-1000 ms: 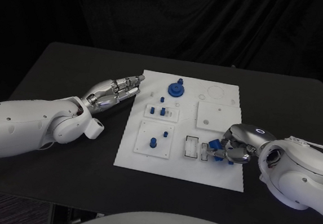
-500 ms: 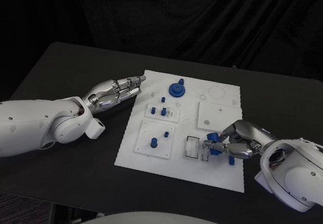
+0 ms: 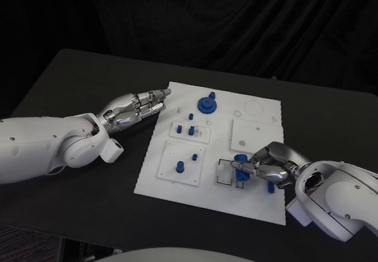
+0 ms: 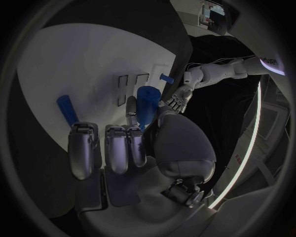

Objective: Assemble the parts on the task board

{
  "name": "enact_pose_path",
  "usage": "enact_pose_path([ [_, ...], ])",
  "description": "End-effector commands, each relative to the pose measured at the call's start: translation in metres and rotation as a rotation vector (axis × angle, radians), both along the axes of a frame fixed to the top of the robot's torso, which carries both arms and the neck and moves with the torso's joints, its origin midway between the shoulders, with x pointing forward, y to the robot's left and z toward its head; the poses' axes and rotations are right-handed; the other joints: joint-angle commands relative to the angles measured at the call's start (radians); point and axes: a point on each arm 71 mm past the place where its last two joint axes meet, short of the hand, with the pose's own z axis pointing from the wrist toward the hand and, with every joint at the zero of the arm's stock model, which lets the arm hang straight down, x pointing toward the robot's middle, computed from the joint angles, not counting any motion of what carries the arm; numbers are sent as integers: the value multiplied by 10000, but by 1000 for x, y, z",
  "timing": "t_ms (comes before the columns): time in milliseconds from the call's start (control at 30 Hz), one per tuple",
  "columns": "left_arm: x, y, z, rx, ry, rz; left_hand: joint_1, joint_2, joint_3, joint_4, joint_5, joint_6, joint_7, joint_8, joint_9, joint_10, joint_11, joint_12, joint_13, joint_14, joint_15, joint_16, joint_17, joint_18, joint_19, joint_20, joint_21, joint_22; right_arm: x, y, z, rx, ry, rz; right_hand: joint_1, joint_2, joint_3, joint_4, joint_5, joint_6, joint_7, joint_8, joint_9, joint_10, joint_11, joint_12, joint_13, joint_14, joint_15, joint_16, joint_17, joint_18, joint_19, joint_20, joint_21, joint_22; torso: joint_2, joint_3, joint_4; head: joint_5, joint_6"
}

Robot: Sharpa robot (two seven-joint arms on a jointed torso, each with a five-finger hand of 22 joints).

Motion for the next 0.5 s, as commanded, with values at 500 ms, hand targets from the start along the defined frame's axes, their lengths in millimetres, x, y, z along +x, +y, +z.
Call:
enact_pose_path([
  [500,-1,-1,1,-151,-163,-41,42,32,65,4,52,-110,-208,15,-11,5,67,-19,1,-4,153,-37,-13,-78,43,122,66,8,0,9,-8,-171,1191,284,-152,429,56,-235,13,-522,38,-12,36,1063,56,26,2633,940,174,-53,2035,227,252,178,-863,2103,8,-8,3,71,1],
])
